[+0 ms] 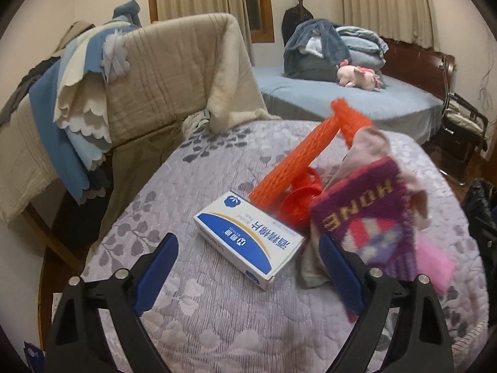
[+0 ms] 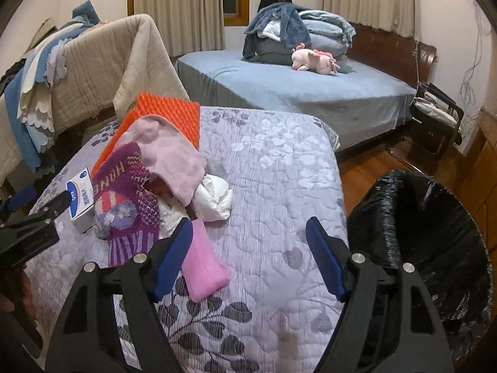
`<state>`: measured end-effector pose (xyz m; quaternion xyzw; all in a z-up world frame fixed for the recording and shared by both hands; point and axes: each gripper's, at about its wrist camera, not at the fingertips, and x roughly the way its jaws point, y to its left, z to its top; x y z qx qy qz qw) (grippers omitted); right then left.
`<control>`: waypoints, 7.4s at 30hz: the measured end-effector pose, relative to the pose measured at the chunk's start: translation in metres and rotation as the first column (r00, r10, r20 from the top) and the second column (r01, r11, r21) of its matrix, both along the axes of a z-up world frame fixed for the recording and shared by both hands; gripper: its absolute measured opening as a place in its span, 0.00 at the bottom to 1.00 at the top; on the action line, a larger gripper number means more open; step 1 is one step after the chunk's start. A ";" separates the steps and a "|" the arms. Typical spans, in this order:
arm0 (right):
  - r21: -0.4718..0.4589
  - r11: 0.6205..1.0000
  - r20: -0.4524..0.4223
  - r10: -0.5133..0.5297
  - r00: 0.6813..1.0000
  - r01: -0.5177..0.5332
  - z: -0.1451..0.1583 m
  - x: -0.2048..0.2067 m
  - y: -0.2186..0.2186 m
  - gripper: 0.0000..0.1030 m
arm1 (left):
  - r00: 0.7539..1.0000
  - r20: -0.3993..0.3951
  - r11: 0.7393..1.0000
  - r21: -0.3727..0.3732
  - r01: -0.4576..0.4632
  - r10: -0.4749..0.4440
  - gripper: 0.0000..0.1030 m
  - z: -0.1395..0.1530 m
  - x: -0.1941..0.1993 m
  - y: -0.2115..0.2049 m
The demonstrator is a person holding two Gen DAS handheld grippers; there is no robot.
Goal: Collect trash
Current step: 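Grasp the alcohol pads box with the left tool while the right tool grasps the purple glove, then carry box and glove to the bin and release both inside, then return to the bed and grasp the pink sock with the right tool, then grasp the white tissue with the left tool while the right tool holds the pink sock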
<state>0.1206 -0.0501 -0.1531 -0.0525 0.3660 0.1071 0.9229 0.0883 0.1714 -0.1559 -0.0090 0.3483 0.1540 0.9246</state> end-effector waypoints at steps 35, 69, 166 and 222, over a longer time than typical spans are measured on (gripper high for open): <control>-0.027 0.999 0.001 0.032 0.999 -0.032 -0.015 0.039 0.026 0.74 | 0.981 -0.127 0.984 -0.081 -0.158 0.147 0.90 -0.035 0.050 0.062; 0.003 0.981 -0.026 0.194 0.981 -0.194 -0.014 0.016 0.075 0.62 | 0.985 -0.174 0.981 -0.187 -0.043 0.010 0.53 -0.045 0.020 0.058; 0.080 0.996 0.089 0.017 0.996 -0.024 0.015 0.028 -0.013 0.94 | 0.994 0.063 0.994 -0.065 0.089 -0.085 0.89 0.034 0.043 -0.012; 0.140 0.986 0.052 0.085 0.995 -0.092 0.045 0.014 -0.049 0.04 | 0.980 0.063 0.979 -0.071 0.193 -0.189 0.89 0.037 0.041 -0.048</control>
